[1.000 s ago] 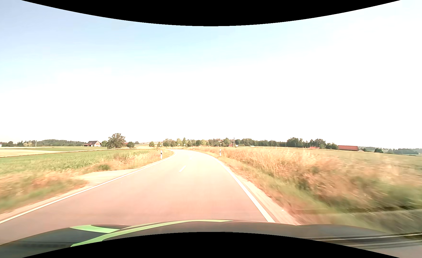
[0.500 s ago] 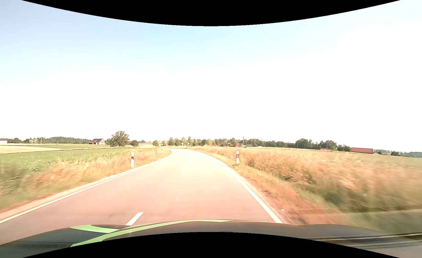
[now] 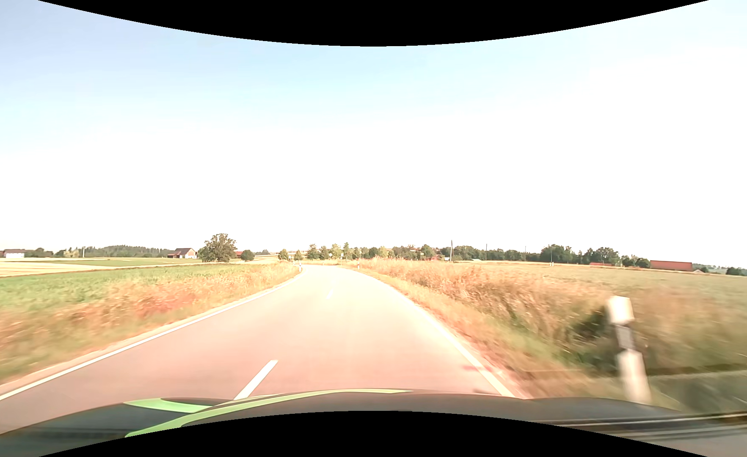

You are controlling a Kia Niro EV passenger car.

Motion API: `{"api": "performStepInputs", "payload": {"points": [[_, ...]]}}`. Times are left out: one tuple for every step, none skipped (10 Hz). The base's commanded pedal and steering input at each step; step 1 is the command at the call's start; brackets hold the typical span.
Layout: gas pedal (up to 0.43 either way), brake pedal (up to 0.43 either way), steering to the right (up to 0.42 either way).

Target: Follow the waypoints while adhering to traffic rules and regulations

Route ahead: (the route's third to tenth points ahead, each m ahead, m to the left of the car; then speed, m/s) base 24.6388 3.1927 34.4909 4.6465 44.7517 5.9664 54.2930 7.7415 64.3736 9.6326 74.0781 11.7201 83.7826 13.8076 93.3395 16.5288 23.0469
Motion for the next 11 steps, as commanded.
{"api": "performStepInputs", "payload": {"points": [[0.098, 0.0, -0.023], [0.098, 0.0, -0.023], [0.098, 0.0, -0.023], [0.098, 0.0, -0.023], [0.098, 0.0, -0.023], [0.098, 0.0, -0.023], [0.098, 0.0, -0.023], [0.098, 0.0, -0.023], [0.098, 0.0, -0.023], [0.098, 0.0, -0.023], [0.098, 0.0, -0.023]]}}
